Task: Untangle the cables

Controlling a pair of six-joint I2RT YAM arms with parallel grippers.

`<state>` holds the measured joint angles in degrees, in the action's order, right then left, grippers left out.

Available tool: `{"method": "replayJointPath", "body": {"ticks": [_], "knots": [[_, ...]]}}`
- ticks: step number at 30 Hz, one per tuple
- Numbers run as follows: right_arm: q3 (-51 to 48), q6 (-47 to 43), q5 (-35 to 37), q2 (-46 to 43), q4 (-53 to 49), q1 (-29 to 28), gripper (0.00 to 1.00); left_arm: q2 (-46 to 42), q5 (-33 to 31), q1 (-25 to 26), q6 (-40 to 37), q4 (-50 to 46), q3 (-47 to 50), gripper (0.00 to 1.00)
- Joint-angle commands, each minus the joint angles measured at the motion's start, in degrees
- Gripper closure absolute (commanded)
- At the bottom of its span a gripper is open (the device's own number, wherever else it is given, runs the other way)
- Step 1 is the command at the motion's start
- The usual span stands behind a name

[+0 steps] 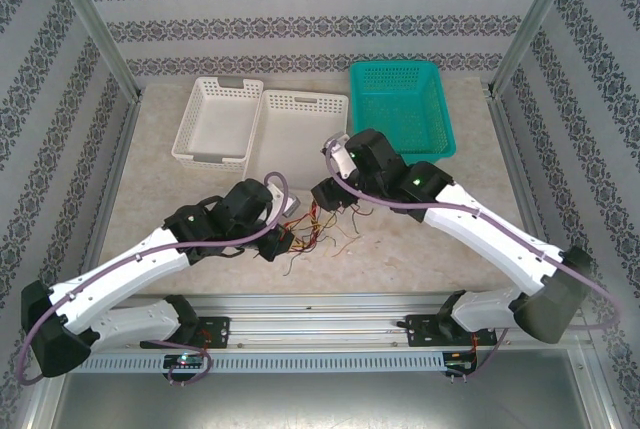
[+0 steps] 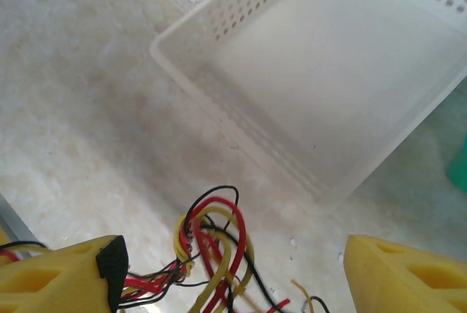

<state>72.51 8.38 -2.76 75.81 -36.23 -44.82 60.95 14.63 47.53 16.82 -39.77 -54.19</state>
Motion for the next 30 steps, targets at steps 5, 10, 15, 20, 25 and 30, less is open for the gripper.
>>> {"method": "replayJointPath", "body": {"ticks": [5,10,15,20,25,30], "knots": [[0.3,-1.5,-9.6,4.2,-0.4,2.3,0.28,0.9,-1.4,2.3,-4.1,-2.7,-3.0,1.0],[-1.3,-0.2,-12.7,4.7,-0.4,2.8,0.31,0.8,-3.0,2.5,-4.9,-3.2,-3.5,1.0],[-6.3,2.0,-15.7,2.3,1.6,4.1,0.32,0.0,-6.0,2.5,-5.7,-4.1,-4.5,1.0],[-9.4,4.0,-20.5,1.3,4.5,5.1,0.35,0.8,-6.5,2.5,-6.3,-4.2,-5.0,1.0],[-9.6,4.8,-20.3,2.2,5.4,5.2,0.42,1.0,-5.3,2.5,-6.1,-3.4,-4.8,1.0],[-9.8,5.3,-19.2,1.8,6.8,5.3,0.6,0.7,-5.1,2.6,-6.1,-3.5,-4.5,1.0]]}}
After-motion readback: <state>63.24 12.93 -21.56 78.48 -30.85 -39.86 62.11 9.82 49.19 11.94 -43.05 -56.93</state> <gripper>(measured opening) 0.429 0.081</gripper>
